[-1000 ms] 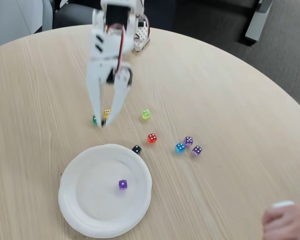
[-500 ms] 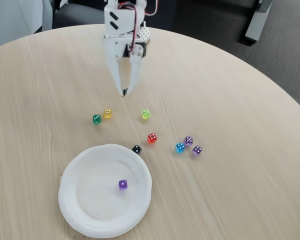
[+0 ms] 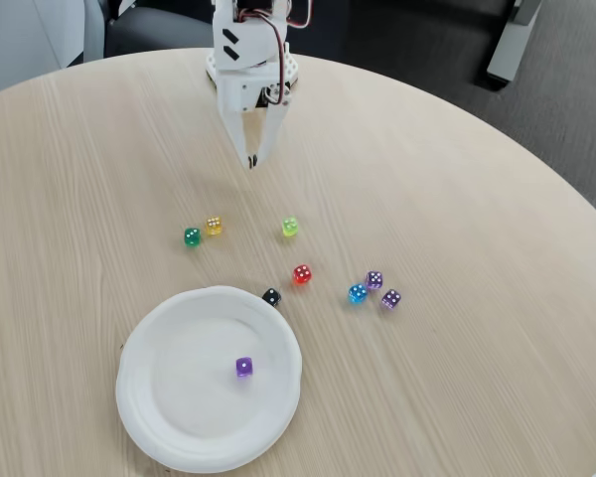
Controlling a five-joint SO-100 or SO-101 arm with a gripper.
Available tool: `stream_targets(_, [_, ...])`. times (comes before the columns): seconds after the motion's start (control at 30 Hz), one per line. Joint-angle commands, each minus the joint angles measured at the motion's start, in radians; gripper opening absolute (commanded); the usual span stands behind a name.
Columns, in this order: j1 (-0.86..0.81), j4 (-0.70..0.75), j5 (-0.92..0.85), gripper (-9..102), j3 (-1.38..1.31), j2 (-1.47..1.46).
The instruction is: Pick a purple dice and put it in the plate.
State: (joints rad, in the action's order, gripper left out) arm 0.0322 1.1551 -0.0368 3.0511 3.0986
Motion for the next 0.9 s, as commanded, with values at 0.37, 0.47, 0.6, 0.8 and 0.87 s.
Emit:
stream_targets(0.37, [0.005, 0.011, 0.060, 0, 0.003, 0.061])
stream_targets(0.47, [0.003, 0.011, 0.084, 0, 0.005, 0.061])
stream_targets(0.6, [-0.002, 0.011, 0.117, 0, 0.005, 0.061])
stream_targets(0.8, [-0.008, 0.011, 0.273, 0, 0.005, 0.061])
stream_targets(0.87, [-0.008, 0.011, 0.273, 1, 0.005, 0.061])
